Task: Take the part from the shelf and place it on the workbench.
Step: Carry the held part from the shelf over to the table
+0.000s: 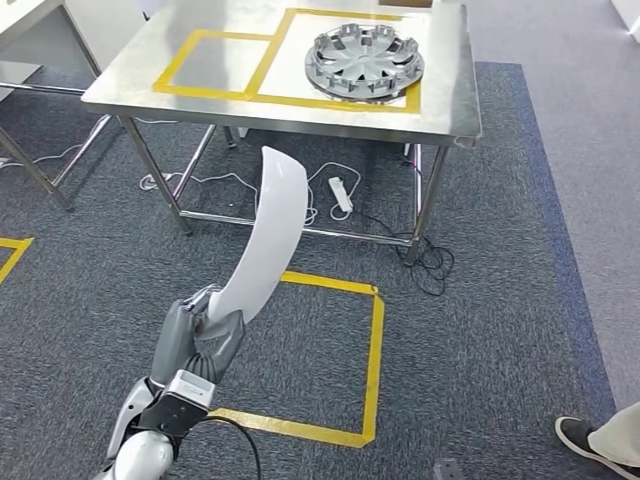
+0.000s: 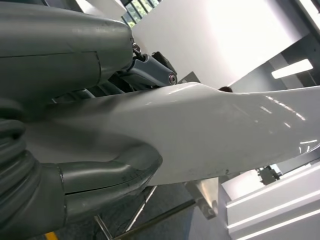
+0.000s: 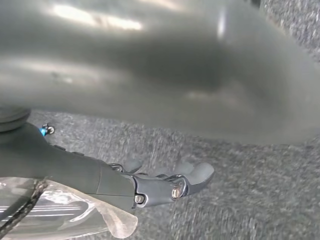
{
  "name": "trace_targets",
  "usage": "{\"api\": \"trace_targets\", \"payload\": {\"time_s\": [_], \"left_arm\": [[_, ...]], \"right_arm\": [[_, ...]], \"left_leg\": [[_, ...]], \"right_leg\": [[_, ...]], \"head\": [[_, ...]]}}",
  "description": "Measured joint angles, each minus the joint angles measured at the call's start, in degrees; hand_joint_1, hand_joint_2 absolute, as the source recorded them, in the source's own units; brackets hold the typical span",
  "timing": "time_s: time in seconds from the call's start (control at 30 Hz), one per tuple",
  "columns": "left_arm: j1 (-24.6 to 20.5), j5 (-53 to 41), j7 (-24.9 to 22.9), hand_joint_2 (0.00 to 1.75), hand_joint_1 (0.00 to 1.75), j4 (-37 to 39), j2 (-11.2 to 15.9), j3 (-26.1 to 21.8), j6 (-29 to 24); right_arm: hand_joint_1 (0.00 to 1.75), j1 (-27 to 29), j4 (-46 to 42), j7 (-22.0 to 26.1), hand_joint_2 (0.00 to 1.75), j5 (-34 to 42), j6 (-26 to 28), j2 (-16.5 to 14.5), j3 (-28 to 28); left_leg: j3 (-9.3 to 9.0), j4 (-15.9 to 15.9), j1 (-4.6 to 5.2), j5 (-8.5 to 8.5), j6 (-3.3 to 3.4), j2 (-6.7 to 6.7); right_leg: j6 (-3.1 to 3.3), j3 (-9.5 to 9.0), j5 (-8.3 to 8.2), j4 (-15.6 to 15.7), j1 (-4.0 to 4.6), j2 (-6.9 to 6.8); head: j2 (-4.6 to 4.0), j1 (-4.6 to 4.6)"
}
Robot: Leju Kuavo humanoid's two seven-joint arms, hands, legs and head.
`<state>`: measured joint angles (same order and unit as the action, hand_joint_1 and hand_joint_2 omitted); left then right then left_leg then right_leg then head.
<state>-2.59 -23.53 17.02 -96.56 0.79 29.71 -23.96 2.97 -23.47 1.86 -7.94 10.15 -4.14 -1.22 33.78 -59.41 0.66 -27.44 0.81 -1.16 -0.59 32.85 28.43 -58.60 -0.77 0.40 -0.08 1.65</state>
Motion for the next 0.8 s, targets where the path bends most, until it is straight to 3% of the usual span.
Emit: {"api": "trace_targets", "payload": {"time_s": [0.07,0.13,0.17,0.2,0.23,0.3,0.37,0.43,0.53,0.6,0.67,0.7,0.73,0.8], "left_arm": [[-0.1,0.0,0.0,1.75,1.75,0.0,0.0,0.0,0.0],[0.0,0.1,0.1,1.75,1.75,0.0,0.0,0.0,0.0],[0.1,0.1,0.1,1.75,1.75,0.0,0.0,0.0,0.0],[0.2,0.1,0.1,1.75,1.75,0.0,0.1,0.0,0.0],[0.2,0.1,0.1,1.75,1.75,0.0,0.1,0.0,0.0],[0.2,0.1,0.1,1.75,1.75,0.0,0.1,0.0,0.0],[0.2,0.2,0.1,1.75,1.75,0.0,0.1,0.0,0.0],[0.1,0.2,0.1,1.75,1.75,0.0,0.1,0.0,0.0],[0.1,0.4,0.2,1.75,1.75,0.0,0.1,0.0,0.0],[0.1,0.6,0.2,1.75,1.75,0.0,0.0,0.0,0.0],[0.2,0.7,0.2,1.75,1.75,0.0,0.0,0.0,0.0],[0.3,0.7,0.2,1.75,1.75,0.1,0.0,0.0,0.0],[0.3,0.7,0.2,1.75,1.75,0.1,0.0,0.0,0.0],[0.4,0.7,0.2,1.75,1.75,0.1,0.0,0.0,0.0]], "right_arm": [[0.00,0.0,0.0,-0.1,0.00,-0.1,-0.1,0.0,0.0],[0.00,0.0,0.0,-0.3,0.00,-0.1,-0.3,0.0,0.1],[0.00,0.0,0.0,-0.3,0.00,-0.1,-0.4,0.0,0.1],[0.00,0.1,0.0,-0.4,0.00,-0.1,-0.4,0.0,0.1],[0.00,0.1,0.0,-0.4,0.00,-0.1,-0.4,0.0,0.1],[0.00,0.1,0.0,-0.4,0.00,-0.1,-0.4,0.0,0.1],[0.00,0.0,0.0,-0.5,0.00,-0.1,-0.5,0.0,0.1],[0.00,-0.1,0.0,-0.6,0.00,-0.1,-0.8,0.0,0.1],[0.00,-0.2,-0.1,-0.7,0.00,-0.1,-1.0,0.0,0.2],[0.00,-0.3,-0.1,-0.7,0.00,-0.1,-1.0,0.0,0.3],[0.00,-0.2,-0.1,-0.8,0.00,-0.1,-1.0,0.0,0.4],[0.00,-0.1,-0.1,-0.8,0.00,-0.1,-1.1,0.0,0.4],[0.00,0.0,-0.1,-0.8,0.00,-0.1,-1.1,0.0,0.4],[0.00,0.1,-0.1,-0.8,0.00,-0.1,-1.1,0.0,0.4]], "left_leg": [[1.64,-4.1,-0.22,-2.25,-0.76,0.32],[5.41,-11.6,-0.54,-5.40,-1.34,0.50],[7.10,-14.6,-0.69,-6.13,-1.50,0.53],[8.01,-15.8,-0.79,-5.80,-1.56,0.57],[7.82,-14.8,-0.86,-4.29,-1.53,0.61],[4.91,-7.8,-0.87,0.26,-1.17,0.80],[2.21,-1.9,-0.59,2.24,-0.58,1.02],[1.65,-0.3,-0.29,1.71,-0.07,1.03],[0.76,0.8,-0.64,1.53,0.82,0.89],[-0.06,1.4,-0.77,1.20,1.42,0.91],[-0.52,1.4,-0.66,0.66,1.78,0.85],[-0.85,1.4,-0.59,0.36,1.83,0.74],[-1.28,1.4,-0.54,0.01,1.81,0.62],[-2.35,1.4,-0.50,-0.83,1.56,0.42]], "right_leg": [[0.70,-0.56,0.16,0.2,-0.25,-0.19],[1.03,-0.97,0.55,0.2,-0.24,-0.39],[1.05,-1.18,0.74,0.2,-0.24,-0.46],[1.01,-1.43,0.97,0.2,-0.24,-0.50],[0.93,-1.77,1.21,0.2,-0.25,-0.52],[0.65,-2.43,1.81,0.2,-0.25,-0.53],[0.05,-2.85,2.39,0.2,-0.09,-0.54],[-0.68,-3.05,2.64,0.4,0.01,-0.69],[-1.56,-2.76,3.65,-0.4,-0.02,-0.80],[-1.85,0.45,6.03,-6.3,-0.01,-0.64],[-2.01,5.43,8.02,-13.9,0.00,-0.58],[-2.03,7.05,7.60,-15.5,0.01,-0.58],[-1.99,7.59,5.97,-14.9,0.02,-0.58],[-1.71,5.66,0.62,-8.2,0.04,-0.56]], "head": [[0.00,-0.27],[0.00,-0.46],[0.01,-0.43],[0.01,-0.46],[0.01,-0.46],[0.01,-0.43],[0.01,-0.43],[0.00,-0.38],[0.00,-0.12],[0.00,0.17],[-0.01,0.27],[-0.01,0.27],[-0.01,0.27],[-0.01,0.28]]}}
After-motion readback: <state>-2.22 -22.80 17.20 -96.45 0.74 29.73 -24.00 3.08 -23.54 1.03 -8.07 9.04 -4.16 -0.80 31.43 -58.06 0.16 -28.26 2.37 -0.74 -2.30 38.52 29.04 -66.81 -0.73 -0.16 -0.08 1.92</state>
